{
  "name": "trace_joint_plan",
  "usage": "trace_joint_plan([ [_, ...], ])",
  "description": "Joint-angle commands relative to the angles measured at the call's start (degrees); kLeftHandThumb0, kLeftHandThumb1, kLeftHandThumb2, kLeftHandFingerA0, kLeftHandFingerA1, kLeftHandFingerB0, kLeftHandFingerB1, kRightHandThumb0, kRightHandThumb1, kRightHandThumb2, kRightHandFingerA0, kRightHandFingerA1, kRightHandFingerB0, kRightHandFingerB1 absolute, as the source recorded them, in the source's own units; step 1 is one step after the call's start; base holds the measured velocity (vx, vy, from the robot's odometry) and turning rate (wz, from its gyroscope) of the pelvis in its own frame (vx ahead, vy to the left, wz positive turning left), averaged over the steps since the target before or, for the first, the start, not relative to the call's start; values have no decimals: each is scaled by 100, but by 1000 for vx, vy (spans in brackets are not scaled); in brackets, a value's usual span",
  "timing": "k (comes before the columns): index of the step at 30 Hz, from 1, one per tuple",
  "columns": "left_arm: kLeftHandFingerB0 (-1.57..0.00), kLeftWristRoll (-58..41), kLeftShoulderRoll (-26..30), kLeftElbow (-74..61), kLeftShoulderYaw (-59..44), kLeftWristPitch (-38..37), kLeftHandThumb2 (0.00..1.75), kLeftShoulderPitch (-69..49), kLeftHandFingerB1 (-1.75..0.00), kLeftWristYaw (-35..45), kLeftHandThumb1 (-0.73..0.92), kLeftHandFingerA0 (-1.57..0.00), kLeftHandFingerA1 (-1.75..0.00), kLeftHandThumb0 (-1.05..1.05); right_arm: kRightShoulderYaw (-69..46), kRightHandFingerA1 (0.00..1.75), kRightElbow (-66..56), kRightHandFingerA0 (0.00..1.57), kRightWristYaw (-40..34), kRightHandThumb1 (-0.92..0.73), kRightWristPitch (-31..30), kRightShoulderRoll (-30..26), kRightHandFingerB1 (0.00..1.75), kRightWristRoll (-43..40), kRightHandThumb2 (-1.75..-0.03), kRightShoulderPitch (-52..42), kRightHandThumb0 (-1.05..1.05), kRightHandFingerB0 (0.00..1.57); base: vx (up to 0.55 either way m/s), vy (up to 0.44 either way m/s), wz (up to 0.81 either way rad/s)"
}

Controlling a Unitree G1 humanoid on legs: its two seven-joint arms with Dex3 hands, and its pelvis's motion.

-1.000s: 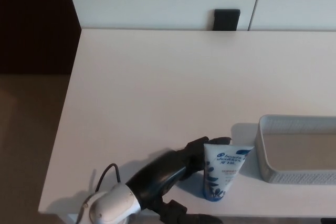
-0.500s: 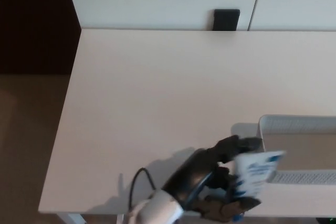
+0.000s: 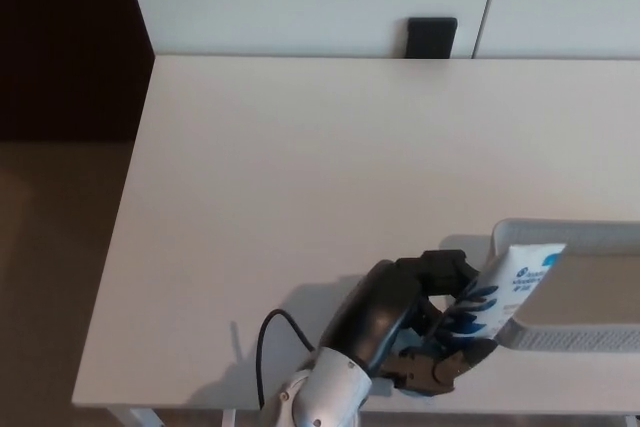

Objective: The robot walks towards a table in front, picks a shampoo with left hand and puts it in a small grey container

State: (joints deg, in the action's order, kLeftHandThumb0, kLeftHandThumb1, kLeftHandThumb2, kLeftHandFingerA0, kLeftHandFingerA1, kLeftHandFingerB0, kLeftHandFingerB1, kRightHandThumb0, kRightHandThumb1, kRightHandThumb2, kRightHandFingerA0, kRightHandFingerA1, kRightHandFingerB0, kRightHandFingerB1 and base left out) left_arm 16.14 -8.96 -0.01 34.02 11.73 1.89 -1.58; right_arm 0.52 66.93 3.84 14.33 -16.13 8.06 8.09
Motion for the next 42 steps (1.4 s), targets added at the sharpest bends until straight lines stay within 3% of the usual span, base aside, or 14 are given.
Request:
trace_joint_plan([
  [1, -93, -127, -103, -226, -166, -230, 86, -74, -123, -61, 82, -113, -141, -4, -42, 43, -14, 68, 26, -65, 63, -66, 37, -33, -60, -16, -39, 49, 0, 0, 0],
  [9, -96, -123, 89, -1026, -407, -447, 92, -9, -118, 31, 76, -122, -132, 4, -38, 43, -4, 66, 44, -63, 73, -68, 37, -20, -59, -2, -38, 49, 0, 0, 0],
  [13, -96, -106, 119, -1744, -632, -333, 89, 204, -118, 118, 74, -124, -129, -4, -32, 43, 24, 67, 53, -63, 50, -80, 37, -7, -59, 28, -36, 48, 0, 0, 0],
  [17, -103, -108, 35, -2265, -893, -23, 110, 1021, -106, 351, 51, -130, -121, -2, -75, 43, 22, 67, 89, -63, -3, -86, 37, -51, -59, 25, -35, 48, 0, 0, 0],
  [18, -103, -69, 2, -2280, -909, 106, 104, 1227, -109, 376, 53, -128, -121, -8, -78, 42, 28, 66, 86, -63, -26, -76, 36, -49, -58, 35, -35, 48, 0, 0, 0],
  [24, -104, 156, -14, -1703, -730, 188, 105, 2353, -107, 532, 46, -126, -119, -6, -91, 42, 20, 67, 67, -64, -34, -40, 36, -42, -58, 10, -35, 47, 0, 0, 0],
  [25, -99, 306, -76, -1464, -585, 233, 94, 2514, -114, 460, 54, -120, -130, -11, -88, 42, 18, 66, 63, -64, -23, -32, 36, -37, -59, -25, -34, 48, 0, 0, 0],
  [26, -97, 377, -133, -1296, -498, 340, 96, 2637, -116, 442, 54, -118, -135, -9, -86, 42, 22, 66, 63, -64, -21, -29, 36, -32, -58, -37, -35, 47, 0, 0, 0],
  [30, -97, 358, -389, -586, -372, 475, 99, 3021, -114, 416, 54, -121, -132, 0, -104, 42, 79, 66, 60, -63, -19, -14, 37, -41, -58, -5, -35, 48, 0, 0, 0],
  [33, -94, 463, -494, -88, -275, 404, 97, 3283, -117, 365, 55, -113, -135, 1, -83, 42, 85, 67, 26, -63, -64, 25, 37, -17, -59, 50, -36, 49, 0, 0, 0],
  [36, -89, 533, -755, 518, -134, 426, 84, 3517, -124, 295, 63, -97, -149, 0, -95, 42, 83, 66, 33, -63, -72, 38, 37, -29, -59, 74, -36, 49, 0, 0, 0],
  [42, -85, 639, -1134, 1451, 147, 481, 78, 3834, -126, 127, 65, -91, -152, -9, -101, 43, 55, 65, 123, -63, -69, 61, 36, -52, -59, 116, -37, 47, 0, 0, 0],
])
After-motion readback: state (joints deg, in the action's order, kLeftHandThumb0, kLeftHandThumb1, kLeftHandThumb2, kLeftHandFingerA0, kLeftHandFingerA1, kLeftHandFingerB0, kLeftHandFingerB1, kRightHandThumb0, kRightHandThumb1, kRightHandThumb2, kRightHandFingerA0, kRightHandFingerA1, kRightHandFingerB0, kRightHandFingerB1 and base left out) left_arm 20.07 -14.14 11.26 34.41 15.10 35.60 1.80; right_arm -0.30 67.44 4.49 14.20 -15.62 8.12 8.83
